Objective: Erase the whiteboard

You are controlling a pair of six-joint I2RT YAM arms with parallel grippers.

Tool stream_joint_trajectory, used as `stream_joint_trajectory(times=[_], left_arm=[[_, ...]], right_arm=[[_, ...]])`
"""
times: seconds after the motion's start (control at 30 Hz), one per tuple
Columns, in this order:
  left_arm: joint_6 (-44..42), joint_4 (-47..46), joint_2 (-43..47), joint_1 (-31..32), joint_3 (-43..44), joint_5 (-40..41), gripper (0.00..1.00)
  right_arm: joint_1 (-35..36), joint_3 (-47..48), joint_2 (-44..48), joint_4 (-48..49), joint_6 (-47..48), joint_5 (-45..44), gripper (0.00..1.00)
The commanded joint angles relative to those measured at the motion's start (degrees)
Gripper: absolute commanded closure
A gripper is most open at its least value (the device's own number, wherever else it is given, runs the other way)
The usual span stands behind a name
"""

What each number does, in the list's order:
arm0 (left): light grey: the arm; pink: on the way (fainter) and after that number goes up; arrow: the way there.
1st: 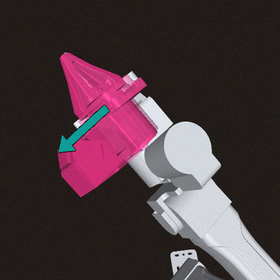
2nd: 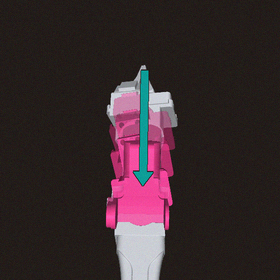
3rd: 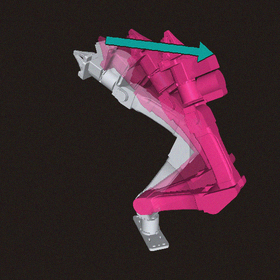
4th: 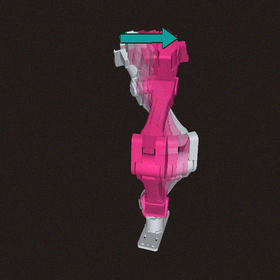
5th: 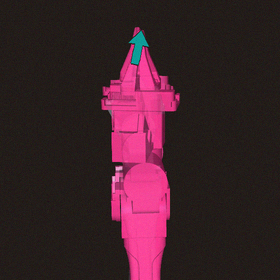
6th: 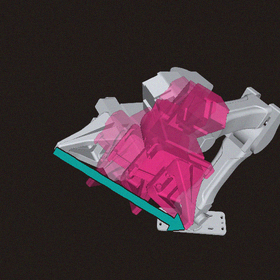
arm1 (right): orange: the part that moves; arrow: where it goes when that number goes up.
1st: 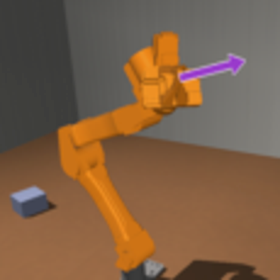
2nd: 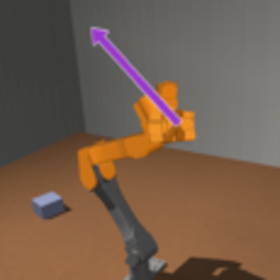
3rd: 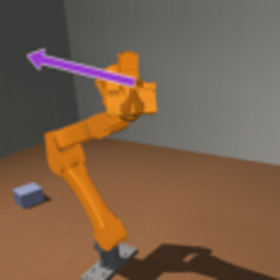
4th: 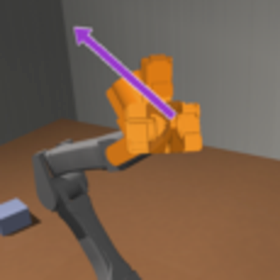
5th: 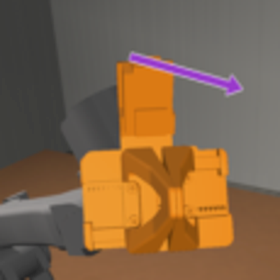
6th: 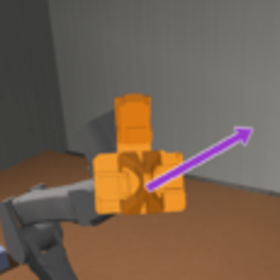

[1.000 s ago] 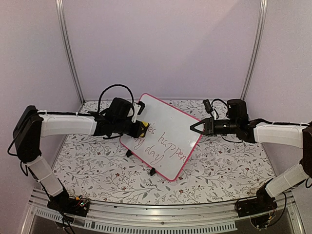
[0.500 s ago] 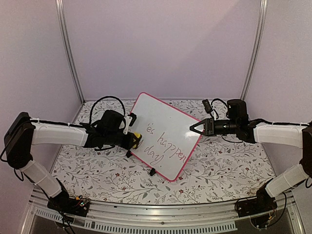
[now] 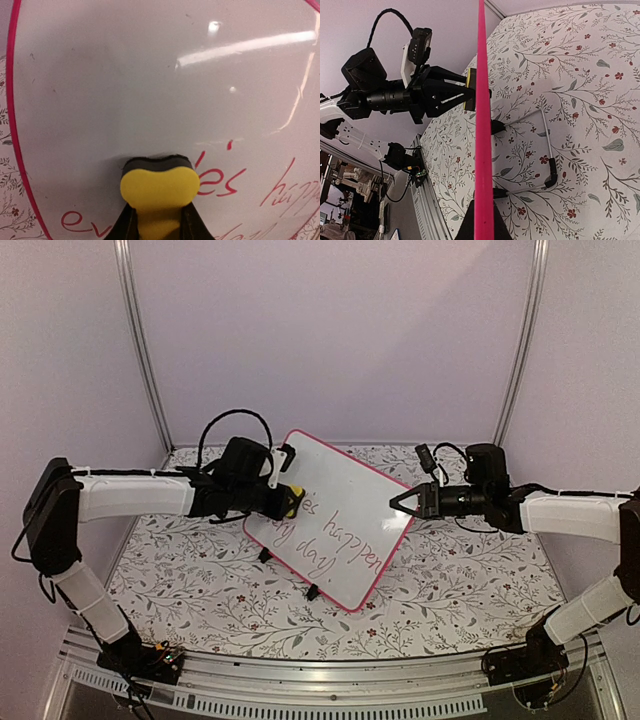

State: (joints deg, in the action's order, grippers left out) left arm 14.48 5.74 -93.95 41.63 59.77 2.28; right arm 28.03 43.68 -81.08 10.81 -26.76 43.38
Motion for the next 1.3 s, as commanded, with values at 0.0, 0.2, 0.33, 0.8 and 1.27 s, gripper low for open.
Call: stream_joint_trajectory(times=[0.0, 0.2, 0.33, 0.8, 1.27], left_arm=[[-2.45, -1.35, -4.61, -0.18, 5.74, 0.99, 1.00], [-0.57, -2.61, -4.88, -0.13, 4.37, -0.92, 1.00], [1.97, -3.41, -2.44, 0.39, -2.31, -1.39, 1.00], [5.29, -6.38, 3.36, 0.79, -12.11, -0.24, 1.00], [2.87, -4.02, -3.01, 0.99, -1.68, -1.38, 1.00]], right_arm=[[2.29, -3.60, -2.77, -10.02, 6.90, 3.93, 1.00], [2.29, -3.69, -2.95, -9.93, 6.90, 3.59, 1.00], [2.29, -3.86, -3.29, -9.61, 6.89, 3.63, 1.00], [2.29, -3.52, -5.23, -8.53, 6.21, 4.54, 1.00], [2.38, -4.23, -3.20, -9.23, 6.38, 3.65, 1.00]])
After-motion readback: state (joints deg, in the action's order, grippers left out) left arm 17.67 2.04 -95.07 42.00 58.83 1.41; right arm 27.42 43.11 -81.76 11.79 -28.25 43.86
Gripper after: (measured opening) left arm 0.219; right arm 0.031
